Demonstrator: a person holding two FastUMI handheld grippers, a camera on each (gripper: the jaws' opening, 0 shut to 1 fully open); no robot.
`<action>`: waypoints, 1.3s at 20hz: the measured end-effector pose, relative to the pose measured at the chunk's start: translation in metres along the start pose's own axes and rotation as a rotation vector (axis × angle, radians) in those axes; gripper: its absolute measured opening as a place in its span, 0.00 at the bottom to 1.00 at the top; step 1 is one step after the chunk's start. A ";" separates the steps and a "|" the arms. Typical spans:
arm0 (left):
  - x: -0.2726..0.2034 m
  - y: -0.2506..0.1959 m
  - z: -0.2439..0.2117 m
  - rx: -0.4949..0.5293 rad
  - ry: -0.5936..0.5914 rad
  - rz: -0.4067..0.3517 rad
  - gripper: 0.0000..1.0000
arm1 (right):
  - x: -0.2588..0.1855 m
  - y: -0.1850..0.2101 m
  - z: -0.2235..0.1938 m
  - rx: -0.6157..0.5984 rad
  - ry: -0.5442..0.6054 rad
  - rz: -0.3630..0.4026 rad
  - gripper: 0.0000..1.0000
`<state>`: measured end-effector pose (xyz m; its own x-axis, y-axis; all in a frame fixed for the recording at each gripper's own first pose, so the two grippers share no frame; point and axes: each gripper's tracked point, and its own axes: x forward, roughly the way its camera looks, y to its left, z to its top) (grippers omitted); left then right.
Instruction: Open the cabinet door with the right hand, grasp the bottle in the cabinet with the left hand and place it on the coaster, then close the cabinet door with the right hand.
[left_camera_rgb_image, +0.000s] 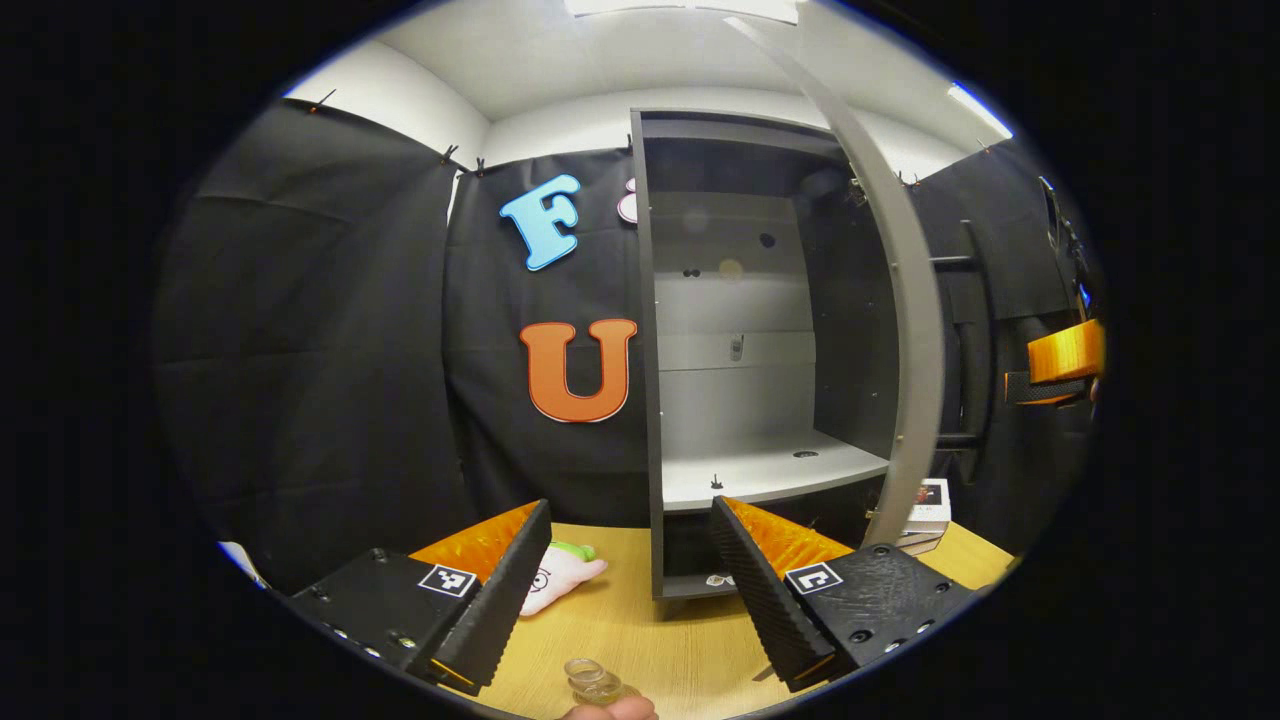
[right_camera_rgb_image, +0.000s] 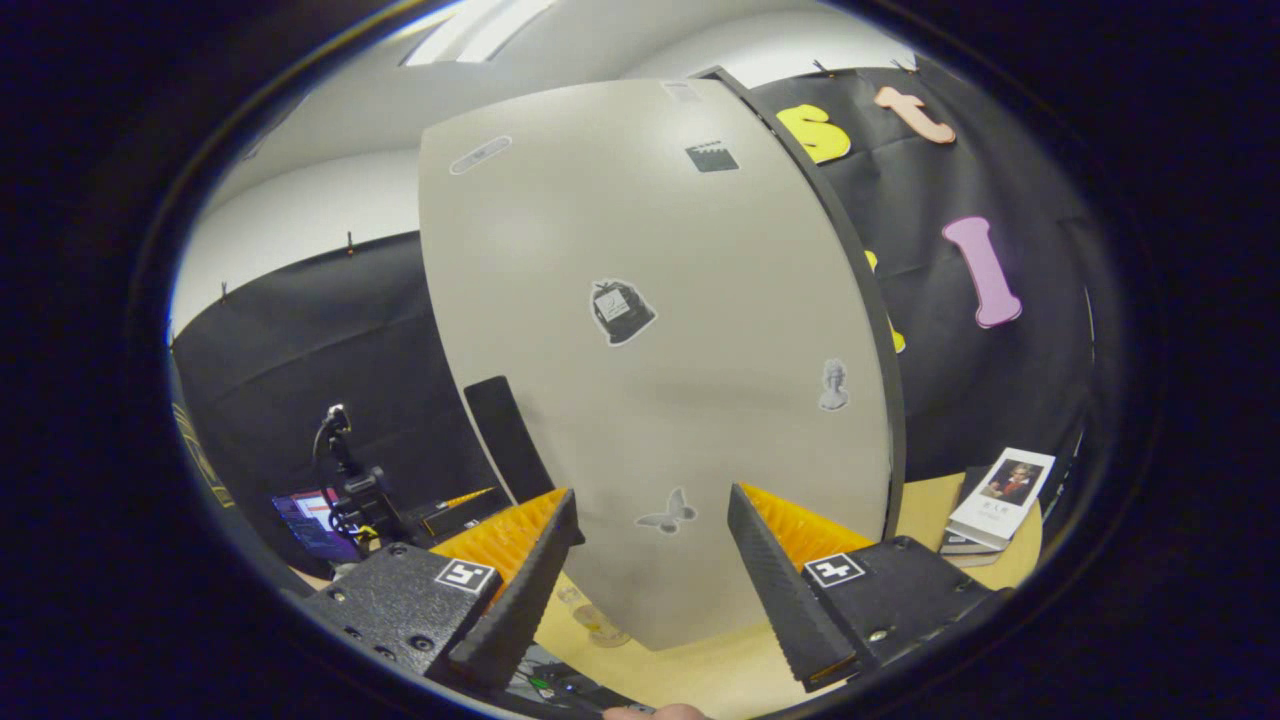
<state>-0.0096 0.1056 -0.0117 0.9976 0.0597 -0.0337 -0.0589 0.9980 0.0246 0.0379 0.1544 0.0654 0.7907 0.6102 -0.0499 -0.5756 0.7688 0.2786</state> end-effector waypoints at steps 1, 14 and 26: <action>0.001 0.000 0.000 0.001 0.001 -0.003 0.96 | 0.000 0.001 0.000 -0.002 0.002 0.000 0.98; 0.000 -0.001 0.000 -0.005 -0.002 -0.004 0.96 | -0.011 -0.078 0.007 -0.178 -0.044 -0.471 0.98; -0.002 -0.005 0.005 0.021 -0.041 -0.056 0.96 | -0.031 -0.095 -0.012 -0.179 -0.192 -0.776 0.99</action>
<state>-0.0107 0.1003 -0.0067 1.0000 0.0021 0.0055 -0.0024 0.9990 0.0449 0.0658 0.0650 0.0292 0.9903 -0.1390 0.0036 0.1383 0.9876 0.0742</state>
